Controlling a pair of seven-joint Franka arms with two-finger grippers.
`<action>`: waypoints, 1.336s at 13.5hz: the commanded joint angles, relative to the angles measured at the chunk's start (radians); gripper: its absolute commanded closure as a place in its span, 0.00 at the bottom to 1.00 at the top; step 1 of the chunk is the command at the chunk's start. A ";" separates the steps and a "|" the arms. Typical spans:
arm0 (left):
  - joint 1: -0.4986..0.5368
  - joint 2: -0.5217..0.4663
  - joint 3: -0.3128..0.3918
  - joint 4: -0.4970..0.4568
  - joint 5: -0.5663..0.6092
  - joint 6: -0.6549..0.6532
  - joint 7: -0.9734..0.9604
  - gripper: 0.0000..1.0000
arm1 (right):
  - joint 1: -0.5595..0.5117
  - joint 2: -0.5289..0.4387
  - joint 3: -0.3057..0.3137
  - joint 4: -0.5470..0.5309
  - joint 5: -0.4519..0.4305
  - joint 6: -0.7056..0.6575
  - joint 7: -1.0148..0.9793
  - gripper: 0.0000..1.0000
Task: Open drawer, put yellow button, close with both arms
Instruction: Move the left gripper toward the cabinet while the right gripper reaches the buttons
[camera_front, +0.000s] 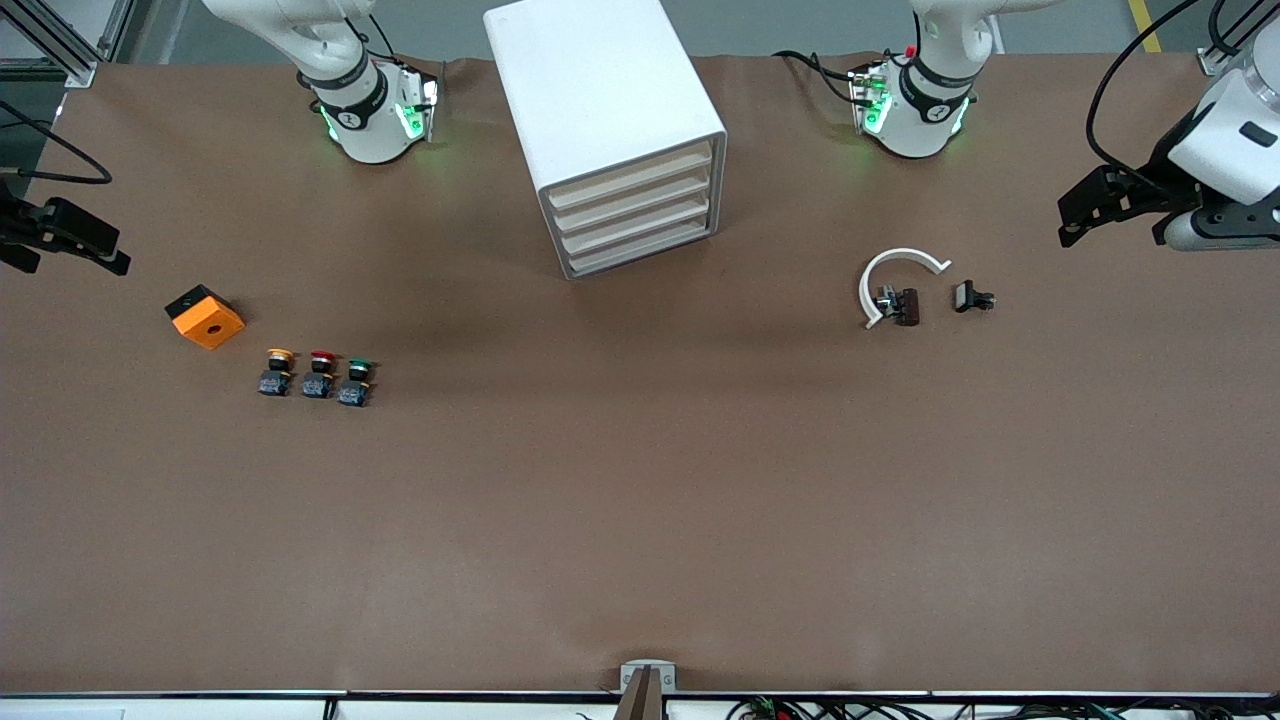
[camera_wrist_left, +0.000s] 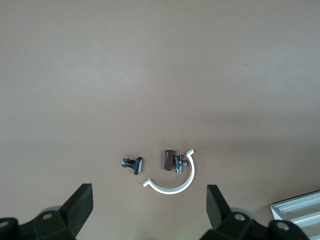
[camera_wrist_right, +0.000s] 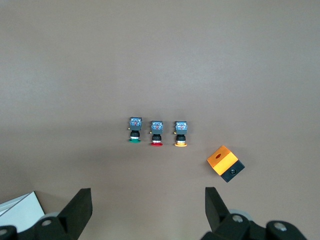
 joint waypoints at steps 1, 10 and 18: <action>0.011 0.008 -0.007 0.021 -0.004 -0.023 0.016 0.00 | -0.018 -0.004 0.013 0.011 -0.008 -0.011 -0.013 0.00; -0.006 0.202 -0.011 0.058 -0.003 0.033 -0.011 0.00 | -0.018 -0.002 0.012 0.025 -0.009 -0.008 -0.011 0.00; -0.084 0.437 -0.018 0.068 -0.116 0.124 -0.462 0.00 | -0.018 0.002 0.013 0.044 -0.014 -0.011 -0.016 0.00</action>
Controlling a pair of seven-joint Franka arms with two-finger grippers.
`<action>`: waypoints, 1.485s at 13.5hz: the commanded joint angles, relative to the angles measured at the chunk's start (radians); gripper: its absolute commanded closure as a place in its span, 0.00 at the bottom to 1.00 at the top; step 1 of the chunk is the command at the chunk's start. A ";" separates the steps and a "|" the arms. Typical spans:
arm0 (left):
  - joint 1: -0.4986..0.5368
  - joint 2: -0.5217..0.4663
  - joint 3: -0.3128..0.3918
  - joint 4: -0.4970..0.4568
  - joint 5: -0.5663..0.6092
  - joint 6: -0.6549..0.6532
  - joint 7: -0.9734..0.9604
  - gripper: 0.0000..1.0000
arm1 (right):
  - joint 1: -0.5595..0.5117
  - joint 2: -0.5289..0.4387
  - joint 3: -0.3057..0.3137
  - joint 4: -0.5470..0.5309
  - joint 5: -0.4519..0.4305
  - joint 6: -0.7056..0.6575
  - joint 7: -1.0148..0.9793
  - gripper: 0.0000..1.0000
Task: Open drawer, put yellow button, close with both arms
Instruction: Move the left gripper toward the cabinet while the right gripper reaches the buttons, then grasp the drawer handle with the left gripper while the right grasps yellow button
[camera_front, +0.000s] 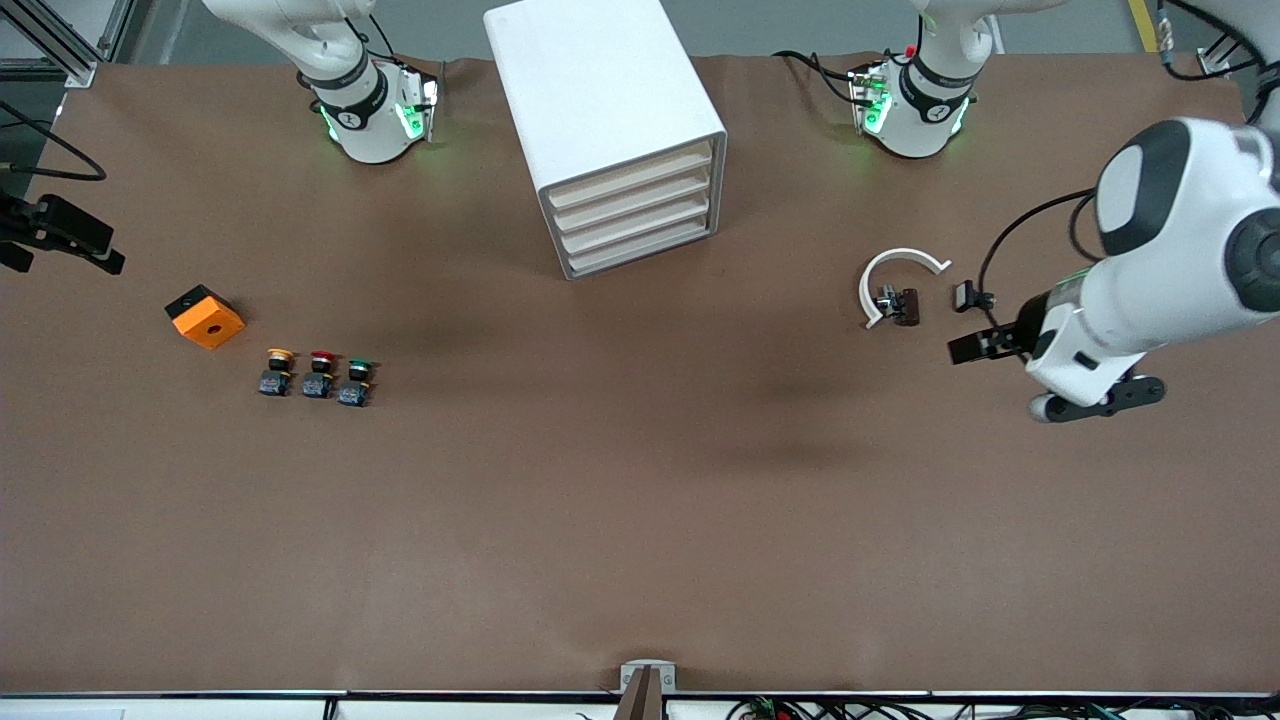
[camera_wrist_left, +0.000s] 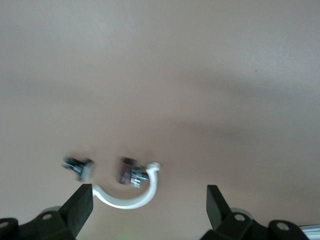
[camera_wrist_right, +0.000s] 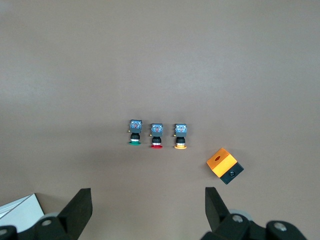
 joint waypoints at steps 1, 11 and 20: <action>-0.014 0.102 -0.003 0.039 -0.096 -0.003 -0.178 0.00 | -0.019 0.004 0.013 0.030 -0.012 -0.011 -0.015 0.00; -0.172 0.386 -0.003 0.147 -0.336 0.063 -1.018 0.00 | -0.059 0.110 0.010 0.019 -0.038 -0.055 -0.020 0.00; -0.257 0.417 -0.004 0.158 -0.691 -0.054 -1.530 0.00 | -0.162 0.268 0.010 -0.218 -0.148 0.346 -0.075 0.00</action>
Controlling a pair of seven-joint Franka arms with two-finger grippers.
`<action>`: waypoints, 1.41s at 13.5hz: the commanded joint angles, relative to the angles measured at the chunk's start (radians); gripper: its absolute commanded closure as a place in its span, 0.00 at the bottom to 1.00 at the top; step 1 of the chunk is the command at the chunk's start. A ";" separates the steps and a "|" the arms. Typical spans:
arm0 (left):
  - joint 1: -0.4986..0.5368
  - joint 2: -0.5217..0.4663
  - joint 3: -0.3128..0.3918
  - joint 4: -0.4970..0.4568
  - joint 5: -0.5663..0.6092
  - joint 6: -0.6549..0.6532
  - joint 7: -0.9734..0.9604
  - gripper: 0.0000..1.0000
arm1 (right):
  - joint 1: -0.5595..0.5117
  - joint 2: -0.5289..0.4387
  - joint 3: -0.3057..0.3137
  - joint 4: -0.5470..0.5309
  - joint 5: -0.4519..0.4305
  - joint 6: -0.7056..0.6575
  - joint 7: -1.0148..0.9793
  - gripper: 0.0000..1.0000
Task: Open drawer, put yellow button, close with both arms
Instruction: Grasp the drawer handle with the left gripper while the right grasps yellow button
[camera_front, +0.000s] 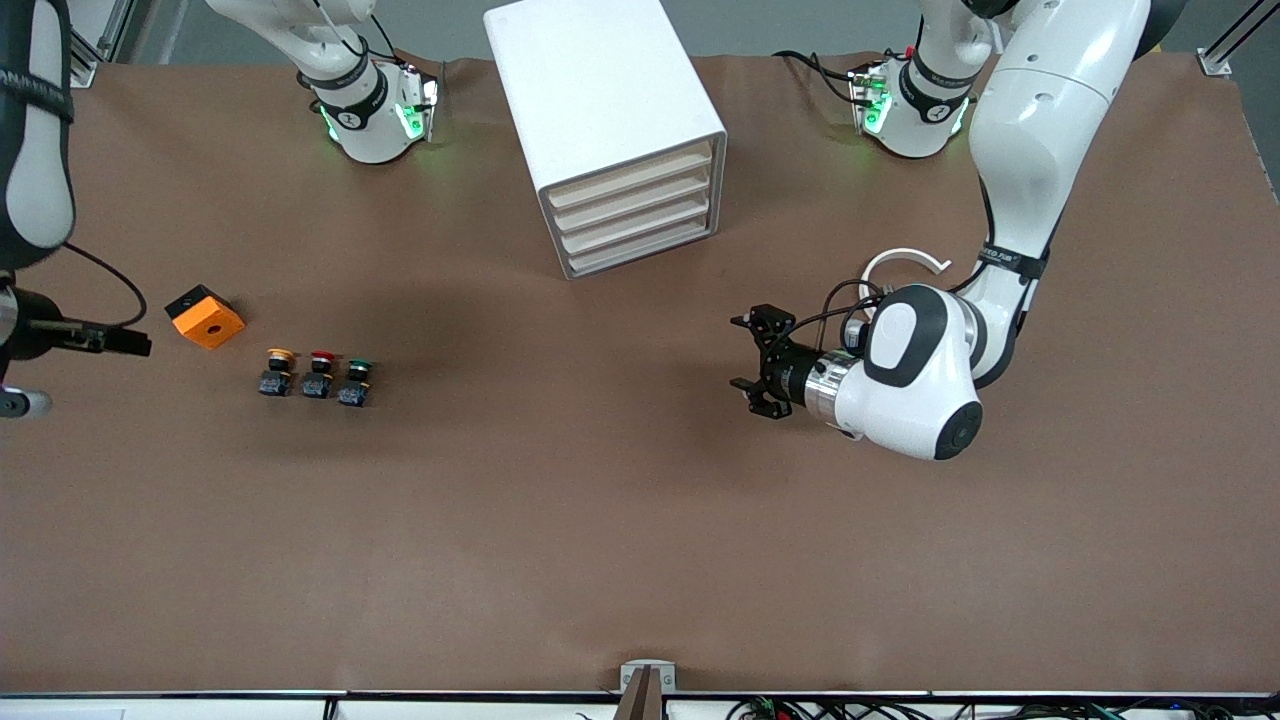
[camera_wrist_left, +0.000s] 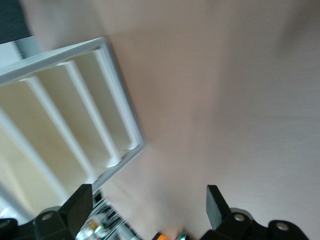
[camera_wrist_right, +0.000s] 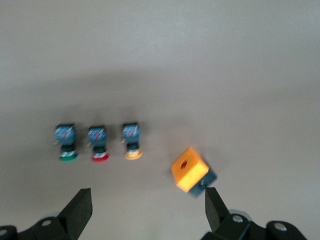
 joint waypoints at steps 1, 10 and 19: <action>-0.037 0.023 -0.002 0.017 -0.064 -0.096 -0.028 0.00 | -0.050 -0.010 0.014 -0.166 -0.030 0.209 -0.068 0.00; -0.142 0.104 -0.002 0.018 -0.245 -0.187 -0.285 0.01 | -0.044 0.139 0.023 -0.325 0.000 0.507 -0.069 0.00; -0.229 0.137 -0.002 0.020 -0.283 -0.362 -0.382 0.36 | -0.008 0.211 0.025 -0.383 0.086 0.555 -0.175 0.00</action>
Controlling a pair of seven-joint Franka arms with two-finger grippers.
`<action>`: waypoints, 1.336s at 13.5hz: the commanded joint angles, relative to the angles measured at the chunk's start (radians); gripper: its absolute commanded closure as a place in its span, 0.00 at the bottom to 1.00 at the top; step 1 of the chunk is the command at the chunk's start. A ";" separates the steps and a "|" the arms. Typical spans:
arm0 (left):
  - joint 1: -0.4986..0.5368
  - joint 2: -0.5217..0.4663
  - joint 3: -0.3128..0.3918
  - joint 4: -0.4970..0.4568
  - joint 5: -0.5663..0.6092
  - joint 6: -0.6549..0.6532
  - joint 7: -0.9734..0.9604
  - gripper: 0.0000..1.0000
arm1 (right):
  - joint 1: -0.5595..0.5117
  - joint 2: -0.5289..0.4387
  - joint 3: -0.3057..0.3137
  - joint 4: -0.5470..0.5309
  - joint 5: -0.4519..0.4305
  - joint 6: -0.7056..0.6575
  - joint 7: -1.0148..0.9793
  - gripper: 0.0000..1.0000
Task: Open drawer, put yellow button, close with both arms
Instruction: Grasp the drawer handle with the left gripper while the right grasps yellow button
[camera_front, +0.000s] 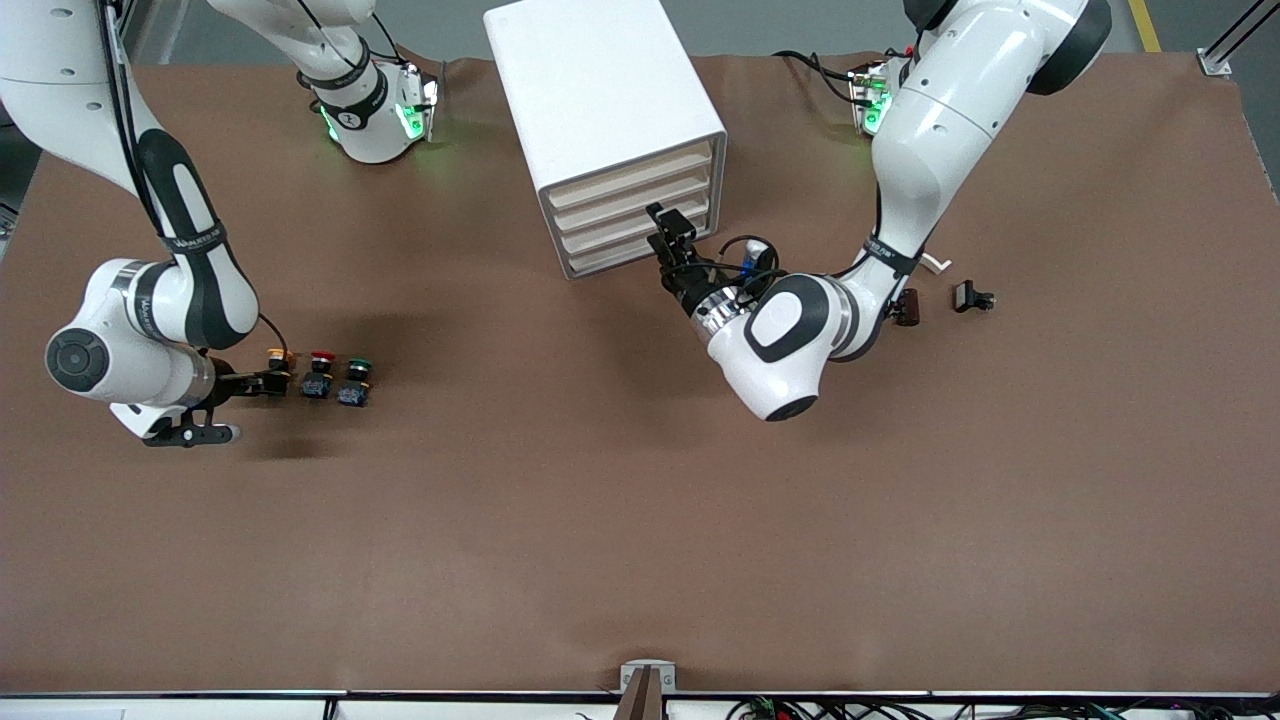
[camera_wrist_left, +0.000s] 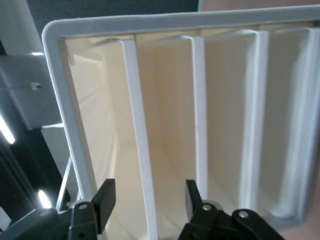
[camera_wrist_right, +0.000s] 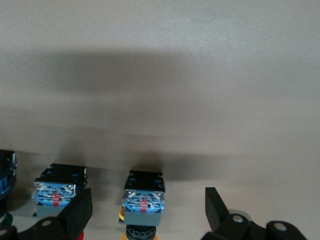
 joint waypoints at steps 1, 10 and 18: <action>-0.031 0.033 0.002 0.020 -0.022 -0.032 -0.034 0.36 | -0.002 0.003 -0.003 -0.031 0.023 0.020 -0.034 0.00; -0.070 0.053 0.002 0.021 -0.030 -0.091 -0.096 0.51 | -0.013 0.023 -0.004 -0.072 0.024 0.020 -0.031 0.05; -0.083 0.053 0.003 0.021 -0.062 -0.091 -0.112 0.79 | -0.004 0.019 -0.004 -0.074 0.029 0.009 -0.020 0.77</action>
